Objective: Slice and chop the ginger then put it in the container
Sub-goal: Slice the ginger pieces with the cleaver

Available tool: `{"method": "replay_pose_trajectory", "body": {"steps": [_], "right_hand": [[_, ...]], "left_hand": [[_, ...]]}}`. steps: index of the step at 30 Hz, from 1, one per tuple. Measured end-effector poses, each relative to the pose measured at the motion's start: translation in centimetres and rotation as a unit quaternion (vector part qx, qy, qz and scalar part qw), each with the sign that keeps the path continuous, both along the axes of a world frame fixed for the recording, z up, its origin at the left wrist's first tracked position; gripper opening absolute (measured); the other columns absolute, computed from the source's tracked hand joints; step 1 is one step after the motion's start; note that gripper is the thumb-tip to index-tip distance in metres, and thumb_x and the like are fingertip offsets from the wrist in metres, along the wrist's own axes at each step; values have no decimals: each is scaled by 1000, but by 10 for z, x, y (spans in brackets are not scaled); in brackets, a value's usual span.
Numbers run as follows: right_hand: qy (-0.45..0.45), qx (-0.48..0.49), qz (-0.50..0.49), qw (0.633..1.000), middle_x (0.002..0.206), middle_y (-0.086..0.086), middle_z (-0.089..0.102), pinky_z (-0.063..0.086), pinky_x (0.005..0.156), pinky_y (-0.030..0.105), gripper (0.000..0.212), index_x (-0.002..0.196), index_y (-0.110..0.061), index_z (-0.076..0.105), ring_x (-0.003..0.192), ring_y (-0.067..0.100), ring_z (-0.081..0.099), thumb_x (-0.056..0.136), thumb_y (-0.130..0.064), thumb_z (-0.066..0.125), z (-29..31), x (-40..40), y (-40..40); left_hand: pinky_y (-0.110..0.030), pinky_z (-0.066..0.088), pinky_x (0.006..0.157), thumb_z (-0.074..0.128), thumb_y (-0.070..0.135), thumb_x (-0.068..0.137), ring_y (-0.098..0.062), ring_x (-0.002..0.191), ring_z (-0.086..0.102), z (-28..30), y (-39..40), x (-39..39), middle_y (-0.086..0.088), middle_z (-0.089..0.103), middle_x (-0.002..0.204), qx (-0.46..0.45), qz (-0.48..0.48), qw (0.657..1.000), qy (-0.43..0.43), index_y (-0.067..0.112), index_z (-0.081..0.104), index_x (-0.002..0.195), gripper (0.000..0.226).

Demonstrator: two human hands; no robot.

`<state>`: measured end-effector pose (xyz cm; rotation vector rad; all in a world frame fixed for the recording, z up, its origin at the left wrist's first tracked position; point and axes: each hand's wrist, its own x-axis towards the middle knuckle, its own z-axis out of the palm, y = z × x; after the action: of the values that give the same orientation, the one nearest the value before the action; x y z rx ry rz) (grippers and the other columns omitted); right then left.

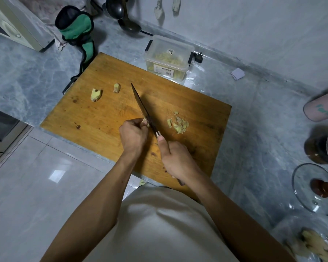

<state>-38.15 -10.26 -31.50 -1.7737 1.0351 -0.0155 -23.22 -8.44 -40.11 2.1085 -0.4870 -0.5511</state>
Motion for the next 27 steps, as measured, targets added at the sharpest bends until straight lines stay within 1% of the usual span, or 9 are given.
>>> {"method": "replay_pose_trajectory", "body": {"steps": [6, 9, 11, 15, 18, 20, 22, 24, 27], "right_hand": [[4, 15, 0, 1000, 35, -5, 37, 38, 51, 32, 65, 55, -17, 39, 32, 5, 37, 109, -48, 24, -6, 4, -6], [11, 6, -2, 1000, 39, -7, 34, 32, 44, 25, 63, 55, -17, 38, 32, 4, 33, 109, -49, 25, -9, 9, -10], [15, 7, -1, 1000, 41, -7, 36, 33, 42, 24, 64, 55, -18, 38, 34, 5, 35, 109, -50, 25, -11, 11, -12], [26, 14, -3, 1000, 41, -6, 39, 38, 47, 29, 66, 54, -17, 40, 36, 7, 38, 108, -51, 25, -17, 13, -14], [24, 8, -9, 1000, 43, -6, 39, 36, 51, 31, 65, 55, -17, 41, 35, 4, 37, 109, -49, 25, -18, 16, -11], [23, 0, -24, 999, 50, -4, 42, 38, 55, 34, 65, 56, -17, 42, 45, 10, 42, 108, -51, 24, -20, 17, -6], [25, 2, -40, 999, 55, 0, 46, 48, 59, 42, 65, 59, -17, 46, 56, 19, 48, 107, -54, 22, -20, 18, -2], [20, 14, -61, 998, 47, -3, 47, 54, 57, 48, 66, 56, -18, 47, 53, 23, 53, 107, -54, 23, -18, 18, -2], [13, 21, -93, 995, 40, -5, 44, 51, 51, 42, 66, 54, -18, 44, 45, 20, 50, 107, -53, 25, -14, 8, -5]], "left_hand": [[-22, 52, 69, 62, 17, 90, -12, 70, 67, -1, 0, 2, 0, 76, 84, -14, -2, 1000, -1, 14, 79, 99, 19], [-21, 53, 71, 62, 16, 90, -12, 77, 69, -1, 1, 2, -1, 76, 87, -17, -10, 1000, -7, 13, 79, 99, 19], [-20, 52, 72, 62, 14, 90, -12, 80, 70, 0, 1, 3, -1, 76, 89, -25, -14, 1000, -9, 12, 79, 99, 19], [-15, 49, 74, 63, 12, 90, -11, 83, 70, -1, 1, 4, -2, 76, 93, -32, -18, 999, -7, 10, 78, 101, 19], [-22, 54, 78, 64, 12, 90, -12, 84, 71, 0, 1, 5, -5, 76, 95, -33, -15, 999, 4, 9, 78, 101, 18], [-25, 56, 82, 64, 12, 90, -13, 86, 71, -1, 1, 7, -5, 77, 95, -30, -13, 999, 11, 9, 78, 102, 18], [-27, 56, 83, 65, 14, 90, -13, 86, 71, -1, 2, 8, -4, 77, 94, -31, -12, 999, 17, 9, 77, 103, 18], [-25, 56, 80, 66, 14, 90, -11, 83, 70, 1, 3, 7, -3, 76, 94, -32, -11, 999, 19, 10, 77, 103, 18], [-21, 53, 77, 65, 14, 91, -10, 82, 69, 1, 5, 5, -2, 76, 94, -37, -20, 999, 21, 10, 77, 104, 18]]}}
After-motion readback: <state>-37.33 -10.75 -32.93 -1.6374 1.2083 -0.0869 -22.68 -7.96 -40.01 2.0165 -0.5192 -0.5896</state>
